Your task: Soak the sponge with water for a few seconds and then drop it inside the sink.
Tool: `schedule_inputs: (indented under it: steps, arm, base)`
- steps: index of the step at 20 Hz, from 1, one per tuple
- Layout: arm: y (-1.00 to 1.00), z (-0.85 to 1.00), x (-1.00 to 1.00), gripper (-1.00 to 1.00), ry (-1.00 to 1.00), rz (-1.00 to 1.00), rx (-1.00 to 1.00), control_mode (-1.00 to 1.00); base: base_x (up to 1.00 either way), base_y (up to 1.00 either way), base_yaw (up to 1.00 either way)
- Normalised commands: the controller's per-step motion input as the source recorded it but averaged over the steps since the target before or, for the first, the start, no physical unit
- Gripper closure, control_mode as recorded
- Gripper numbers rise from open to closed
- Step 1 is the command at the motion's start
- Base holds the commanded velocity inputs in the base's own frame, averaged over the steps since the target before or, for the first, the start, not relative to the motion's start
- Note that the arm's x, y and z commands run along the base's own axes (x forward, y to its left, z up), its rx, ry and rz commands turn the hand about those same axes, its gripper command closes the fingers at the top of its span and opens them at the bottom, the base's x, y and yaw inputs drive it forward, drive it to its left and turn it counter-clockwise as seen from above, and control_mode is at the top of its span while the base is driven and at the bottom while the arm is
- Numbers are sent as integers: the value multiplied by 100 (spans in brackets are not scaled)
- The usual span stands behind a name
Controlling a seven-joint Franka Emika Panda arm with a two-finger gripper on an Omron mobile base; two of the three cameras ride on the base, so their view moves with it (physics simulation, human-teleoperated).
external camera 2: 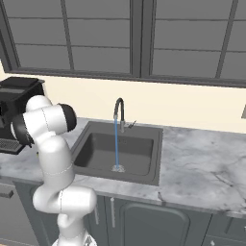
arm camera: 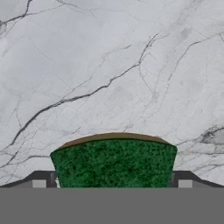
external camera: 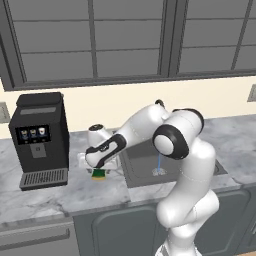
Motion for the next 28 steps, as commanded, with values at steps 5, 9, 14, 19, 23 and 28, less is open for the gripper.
schedule_inputs:
  steps: [5,9,14,19,23,28]
  arm:
    - [0,0,0,-100,0,0,0,-100]
    - [0,0,0,-100,0,0,0,-100]
    - [0,0,0,100,0,0,0,-100]
    - [0,0,0,100,0,0,0,-100]
    - [0,0,1,100,0,0,0,-100]
    - [0,6,4,100,0,0,0,-100]
  base:
    - [0,0,0]
    - [0,0,0]
    - [0,0,0]
    - [0,0,0]
    - [0,0,0]
    - [0,0,0]
